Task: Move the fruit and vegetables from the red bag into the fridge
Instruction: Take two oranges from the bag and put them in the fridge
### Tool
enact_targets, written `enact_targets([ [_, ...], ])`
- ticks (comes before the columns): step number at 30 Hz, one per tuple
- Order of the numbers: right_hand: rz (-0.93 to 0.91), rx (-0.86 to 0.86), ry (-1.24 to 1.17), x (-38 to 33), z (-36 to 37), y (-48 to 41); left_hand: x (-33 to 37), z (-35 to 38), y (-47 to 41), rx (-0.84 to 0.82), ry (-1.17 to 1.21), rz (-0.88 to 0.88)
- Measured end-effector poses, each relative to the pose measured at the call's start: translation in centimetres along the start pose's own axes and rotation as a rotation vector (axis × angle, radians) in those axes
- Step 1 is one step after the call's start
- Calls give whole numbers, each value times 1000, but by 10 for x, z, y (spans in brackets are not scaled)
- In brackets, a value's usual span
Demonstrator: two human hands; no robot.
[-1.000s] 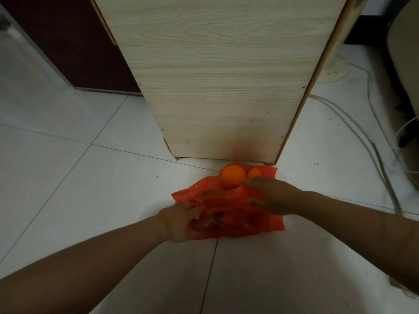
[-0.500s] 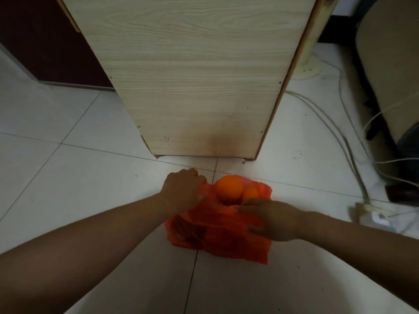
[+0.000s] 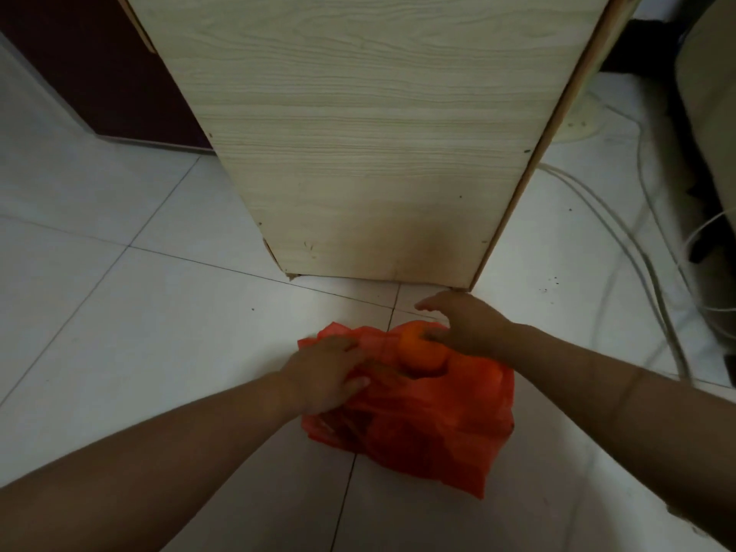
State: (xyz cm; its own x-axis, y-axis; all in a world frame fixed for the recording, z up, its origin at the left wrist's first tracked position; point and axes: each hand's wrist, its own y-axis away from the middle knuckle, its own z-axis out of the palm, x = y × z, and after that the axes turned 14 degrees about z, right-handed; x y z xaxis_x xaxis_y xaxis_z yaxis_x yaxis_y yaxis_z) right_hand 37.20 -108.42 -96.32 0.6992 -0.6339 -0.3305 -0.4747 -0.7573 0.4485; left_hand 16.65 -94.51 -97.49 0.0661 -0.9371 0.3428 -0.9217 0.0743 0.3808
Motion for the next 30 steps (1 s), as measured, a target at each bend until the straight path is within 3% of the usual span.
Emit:
enact_targets([
  [7, 32, -183, 131, 4, 19, -15, 3, -16, 0, 74, 64, -78],
  [14, 8, 79, -181, 5, -23, 2, 2, -48, -10, 145, 2, -193],
  [18, -15, 187, -310, -1, -47, 19, 4, -72, -20, 267, 49, -109],
  [22, -6, 215, -385, -9, -56, 36, 19, -78, -28, 336, 372, 32],
  [26, 8, 211, -464, -15, -53, 47, 32, -75, -32, 469, 485, 77],
  [30, 5, 146, -472, -12, -46, 48, 29, -75, -25, 447, 507, 43],
])
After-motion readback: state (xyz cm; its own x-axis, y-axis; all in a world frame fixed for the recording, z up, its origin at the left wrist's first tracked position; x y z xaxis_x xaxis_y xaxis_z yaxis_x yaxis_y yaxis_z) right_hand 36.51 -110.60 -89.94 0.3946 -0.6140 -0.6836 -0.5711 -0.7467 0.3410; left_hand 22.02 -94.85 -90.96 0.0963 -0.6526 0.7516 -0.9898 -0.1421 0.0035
